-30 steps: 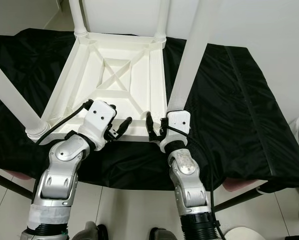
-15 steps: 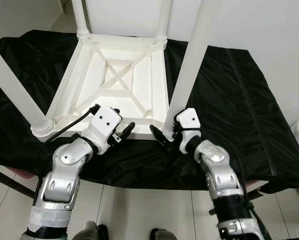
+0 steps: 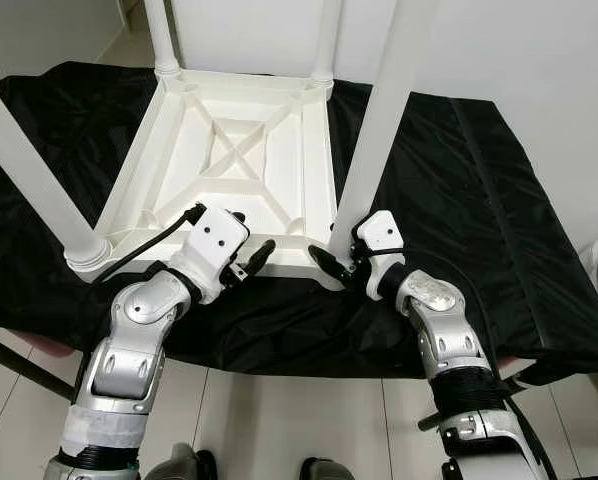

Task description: Building children table

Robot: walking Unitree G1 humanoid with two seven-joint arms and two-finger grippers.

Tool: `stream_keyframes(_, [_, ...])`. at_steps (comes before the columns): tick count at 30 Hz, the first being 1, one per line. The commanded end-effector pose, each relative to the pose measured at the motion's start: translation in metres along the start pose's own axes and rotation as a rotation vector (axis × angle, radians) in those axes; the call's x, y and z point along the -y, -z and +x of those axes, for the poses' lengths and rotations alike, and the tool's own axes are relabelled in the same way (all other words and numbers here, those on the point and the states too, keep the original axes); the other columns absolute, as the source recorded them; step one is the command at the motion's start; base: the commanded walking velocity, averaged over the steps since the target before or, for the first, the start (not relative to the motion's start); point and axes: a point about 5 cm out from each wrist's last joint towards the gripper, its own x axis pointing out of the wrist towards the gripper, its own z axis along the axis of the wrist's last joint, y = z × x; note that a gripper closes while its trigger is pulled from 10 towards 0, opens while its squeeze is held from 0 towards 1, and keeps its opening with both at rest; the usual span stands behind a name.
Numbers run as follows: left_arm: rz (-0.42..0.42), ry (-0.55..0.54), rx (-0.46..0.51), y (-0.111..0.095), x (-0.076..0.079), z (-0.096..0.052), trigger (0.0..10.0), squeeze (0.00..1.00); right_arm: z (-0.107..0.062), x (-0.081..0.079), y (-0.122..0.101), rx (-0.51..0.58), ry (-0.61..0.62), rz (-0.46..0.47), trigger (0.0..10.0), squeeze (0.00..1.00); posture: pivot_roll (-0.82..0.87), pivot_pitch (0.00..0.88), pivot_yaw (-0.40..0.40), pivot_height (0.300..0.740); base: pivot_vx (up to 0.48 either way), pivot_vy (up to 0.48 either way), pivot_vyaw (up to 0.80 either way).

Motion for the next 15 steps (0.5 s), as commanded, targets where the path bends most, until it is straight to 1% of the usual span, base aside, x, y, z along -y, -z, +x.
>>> stream_keyframes(1, [0.01,-0.189,-0.002,0.0,-0.01,0.002,10.0,0.0,0.003,-0.012,0.003,0.007,0.0,0.041,10.0,0.0,-0.07,0.127,-0.004,0.74,0.0,0.0,0.0])
stream_keyframes(2, [0.01,-0.189,-0.002,0.0,-0.01,0.002,10.0,0.0,0.003,-0.012,0.003,0.007,0.0,0.041,10.0,0.0,-0.07,0.127,-0.004,0.74,0.0,0.0,0.0])
stream_keyframes(5, [0.011,-0.194,0.0,0.0,-0.011,0.002,10.0,0.0,0.006,-0.016,-0.002,0.037,0.086,0.068,10.0,0.0,-0.07,0.128,-0.011,0.74,0.0,0.0,0.0])
stream_keyframes(6, [0.011,-0.194,0.0,0.0,-0.011,0.002,10.0,0.0,0.006,-0.016,-0.002,0.037,0.086,0.068,10.0,0.0,-0.07,0.128,-0.011,0.74,0.0,0.0,0.0])
stream_keyframes(8, [0.006,-0.196,0.001,0.0,-0.01,0.002,10.0,0.0,0.007,-0.019,-0.004,0.043,0.126,0.08,10.0,0.0,-0.07,0.126,-0.015,0.74,0.0,0.0,0.0])
stream_keyframes(9, [0.0,-0.197,0.001,0.0,-0.01,0.002,10.0,0.0,0.009,-0.023,-0.007,0.063,0.157,0.096,10.0,0.0,-0.07,0.126,-0.015,0.74,0.0,0.0,0.0])
stream_keyframes(11, [-0.004,-0.197,0.001,0.001,-0.009,0.002,10.0,0.0,0.01,-0.026,-0.009,0.078,0.179,0.108,10.0,0.0,-0.08,0.126,-0.017,0.74,0.0,0.0,0.0])
stream_keyframes(12, [-0.007,-0.199,-0.001,0.002,-0.009,0.001,10.0,0.0,0.012,-0.031,-0.011,0.092,0.221,0.112,10.0,0.0,-0.08,0.124,-0.02,0.74,0.0,0.0,0.0])
stream_keyframes(13, [-0.007,-0.199,-0.001,0.002,-0.009,0.001,10.0,0.0,0.012,-0.031,-0.011,0.092,0.221,0.112,10.0,0.0,-0.08,0.124,-0.02,0.74,0.0,0.0,0.0])
stream_keyframes(15, [-0.012,-0.202,-0.006,0.004,-0.008,0.0,10.0,0.0,0.013,-0.036,-0.015,0.107,0.298,0.11,10.0,0.0,-0.08,0.123,-0.022,0.74,0.0,0.0,0.0])
